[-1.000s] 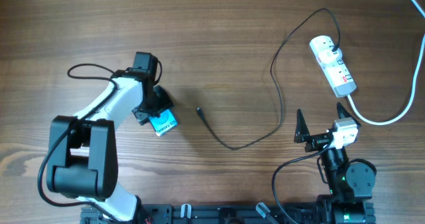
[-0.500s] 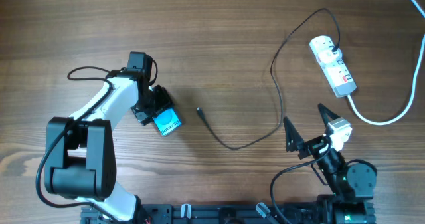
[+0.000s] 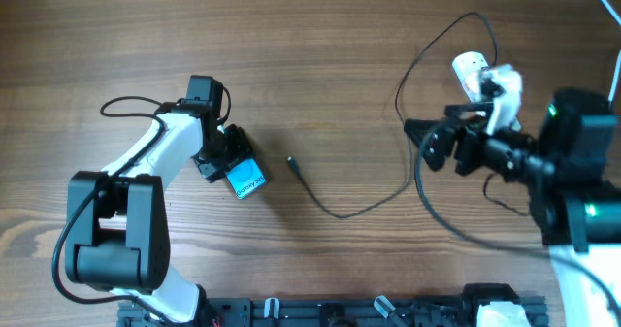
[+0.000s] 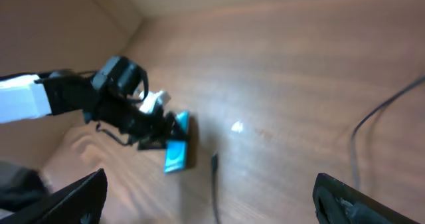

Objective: Plug charger to phone and switch on socket

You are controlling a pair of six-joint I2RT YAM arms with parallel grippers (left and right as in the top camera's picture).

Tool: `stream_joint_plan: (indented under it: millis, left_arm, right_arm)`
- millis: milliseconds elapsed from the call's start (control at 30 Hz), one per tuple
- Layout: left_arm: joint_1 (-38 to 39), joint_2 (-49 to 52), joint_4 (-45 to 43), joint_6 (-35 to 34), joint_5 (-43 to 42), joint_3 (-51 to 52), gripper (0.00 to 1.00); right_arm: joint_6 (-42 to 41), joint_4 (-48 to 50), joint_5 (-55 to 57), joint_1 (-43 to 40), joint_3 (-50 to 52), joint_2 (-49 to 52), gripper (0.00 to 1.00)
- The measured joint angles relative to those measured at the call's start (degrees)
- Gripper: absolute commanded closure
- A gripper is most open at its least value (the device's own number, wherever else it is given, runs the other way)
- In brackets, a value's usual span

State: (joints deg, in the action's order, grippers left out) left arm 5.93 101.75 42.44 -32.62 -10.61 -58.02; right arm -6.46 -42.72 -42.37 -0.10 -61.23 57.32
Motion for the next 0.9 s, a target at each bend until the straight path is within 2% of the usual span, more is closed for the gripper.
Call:
stream_joint_plan:
  millis: [167,333,500,600,667,900]
  left_arm:
    - [0.0,0.0,0.0,0.0,0.0,0.0,0.37]
    - [0.0,0.0,0.0,2.7,-2.0,0.0,0.39]
    - [0.0,0.0,0.1,7.1,-7.9,0.0,0.38]
    - [0.0,0.0,0.2,8.3,-12.4,0.0,0.38]
    - [0.0,0.0,0.6,8.5,-14.1,0.0,0.38]
    - [0.0,0.0,1.5,8.6,-16.5,0.0,0.38]
  right_arm:
    - [2.2,-2.9,-5.9,0.3,0.0,10.8,0.13]
    - [6.2,-3.2,-6.8,7.7,-0.1,22.3,0.13]
    - [6.3,5.3,-7.1,19.2,-0.1,34.6,0.13]
    - [3.8,15.0,-7.3,26.7,-0.1,41.6,0.16]
    - [1.3,20.8,-7.1,30.4,-0.2,44.7,0.16]
    - [-6.5,31.7,-4.7,39.2,-0.3,53.4,0.21]
